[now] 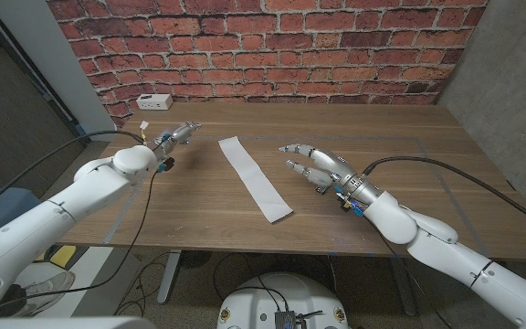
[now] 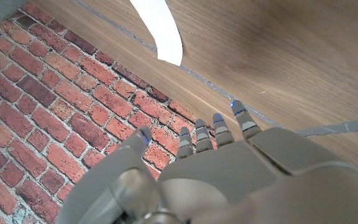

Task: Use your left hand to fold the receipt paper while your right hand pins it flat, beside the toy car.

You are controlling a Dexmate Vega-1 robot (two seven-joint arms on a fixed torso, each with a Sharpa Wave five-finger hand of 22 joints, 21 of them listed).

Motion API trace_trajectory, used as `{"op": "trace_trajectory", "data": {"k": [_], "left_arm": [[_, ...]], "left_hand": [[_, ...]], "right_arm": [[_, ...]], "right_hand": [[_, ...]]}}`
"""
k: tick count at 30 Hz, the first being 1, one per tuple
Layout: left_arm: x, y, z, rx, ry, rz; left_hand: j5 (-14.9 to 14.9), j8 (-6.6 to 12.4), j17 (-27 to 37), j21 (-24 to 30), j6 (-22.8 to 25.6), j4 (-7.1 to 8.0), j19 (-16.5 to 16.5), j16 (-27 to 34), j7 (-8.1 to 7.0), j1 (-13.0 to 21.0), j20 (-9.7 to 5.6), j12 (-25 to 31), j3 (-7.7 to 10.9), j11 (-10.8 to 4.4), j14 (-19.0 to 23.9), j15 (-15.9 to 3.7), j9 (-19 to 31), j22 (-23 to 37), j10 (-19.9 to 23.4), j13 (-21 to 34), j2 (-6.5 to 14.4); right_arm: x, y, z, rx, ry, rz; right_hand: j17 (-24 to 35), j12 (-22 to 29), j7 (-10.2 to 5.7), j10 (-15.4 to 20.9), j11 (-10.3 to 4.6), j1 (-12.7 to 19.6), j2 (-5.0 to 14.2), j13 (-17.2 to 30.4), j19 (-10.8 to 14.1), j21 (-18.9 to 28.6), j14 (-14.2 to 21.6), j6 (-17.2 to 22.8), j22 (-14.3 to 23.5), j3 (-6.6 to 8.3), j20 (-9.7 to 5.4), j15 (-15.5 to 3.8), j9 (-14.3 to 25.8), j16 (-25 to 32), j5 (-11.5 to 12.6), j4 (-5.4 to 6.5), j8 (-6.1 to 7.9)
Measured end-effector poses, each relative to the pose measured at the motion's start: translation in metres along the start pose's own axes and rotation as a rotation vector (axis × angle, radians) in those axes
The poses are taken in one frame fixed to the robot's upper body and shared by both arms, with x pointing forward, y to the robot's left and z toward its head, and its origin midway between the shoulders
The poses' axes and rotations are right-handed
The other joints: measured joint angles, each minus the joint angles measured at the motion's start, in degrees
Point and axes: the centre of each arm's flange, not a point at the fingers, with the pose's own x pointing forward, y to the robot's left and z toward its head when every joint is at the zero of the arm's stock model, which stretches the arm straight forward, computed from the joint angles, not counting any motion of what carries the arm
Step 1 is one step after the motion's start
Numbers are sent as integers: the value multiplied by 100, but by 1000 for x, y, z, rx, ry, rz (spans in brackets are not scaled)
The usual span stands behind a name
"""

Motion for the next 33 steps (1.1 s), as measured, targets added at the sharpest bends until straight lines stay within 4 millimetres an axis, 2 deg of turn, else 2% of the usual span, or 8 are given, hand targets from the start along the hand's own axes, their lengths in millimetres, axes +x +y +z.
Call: {"op": "trace_trajectory", "data": {"k": [4,7,13,15,17,24,31,33], "left_arm": [[0,0,-2,13,13,-6],[3,5,3,47,15,-7],[7,9,6,88,30,-7],[8,10,7,98,36,-5],[9,11,6,113,48,-4],[15,16,12,180,91,-6],[23,18,20,225,110,-13],[26,19,22,250,124,-18]], "left_hand": [[0,0,0,0,0,0,0,0,0,0,0,0,0,0,22,-22,0,0,0,0,0],[-3,-1,-1,0,30,-22,22,0,-30,2,-25,-23,24,-8,31,-31,0,0,8,0,-2],[-44,-20,-16,0,30,-231,147,-44,-30,214,-645,-65,115,-15,143,-249,0,0,67,0,-57],[-44,-20,-15,0,30,-304,197,-44,-30,266,-735,-65,138,-41,196,-301,0,0,103,0,-68],[-44,-20,-41,0,30,-400,215,-44,-30,381,-747,-65,154,-53,257,-362,0,0,161,-1,-93],[-65,-19,-43,0,127,-726,358,-44,-43,604,-605,-65,190,-133,410,-470,0,-14,277,0,-167],[-85,-19,-43,-40,215,-849,356,-44,-50,725,-602,-65,176,-156,410,-471,0,-14,362,-1,-228],[-85,-19,-38,-66,215,-854,367,-44,-50,724,-550,-65,170,-164,435,-495,0,-14,369,-1,-228]], "right_arm": [[0,3,2,4,-4,5],[0,10,9,-41,-45,34],[1,15,14,-57,-70,53],[1,18,16,-63,-81,63],[1,21,17,-67,-91,77],[1,32,20,-75,-112,113],[0,42,21,-88,-123,147],[0,47,20,-89,-124,161]], "right_hand": [[0,0,12,21,-21,30,30,0,32,0,26,50,0,12,-32,-27,0,0,0,10,0],[0,0,20,25,-16,44,16,0,32,0,31,103,0,30,-32,-31,0,0,0,-8,0],[19,0,-10,82,-19,75,30,0,62,0,31,133,-1,45,-1,-31,0,0,0,-6,0],[27,0,3,94,-32,75,30,0,84,0,61,164,-1,83,-22,-61,0,0,0,-13,0],[27,0,11,113,-51,75,30,0,93,0,61,173,-1,83,-32,-62,0,0,0,-13,0],[26,0,-10,113,-51,128,39,0,93,0,61,195,-1,107,-32,-61,0,0,0,-37,-40],[54,-28,-12,123,-40,181,30,0,93,0,61,339,-1,148,-32,-61,0,0,-22,-31,-41],[54,-28,-1,125,-43,181,30,22,98,0,61,372,-1,155,-37,-61,0,0,-22,-37,-41]]}}
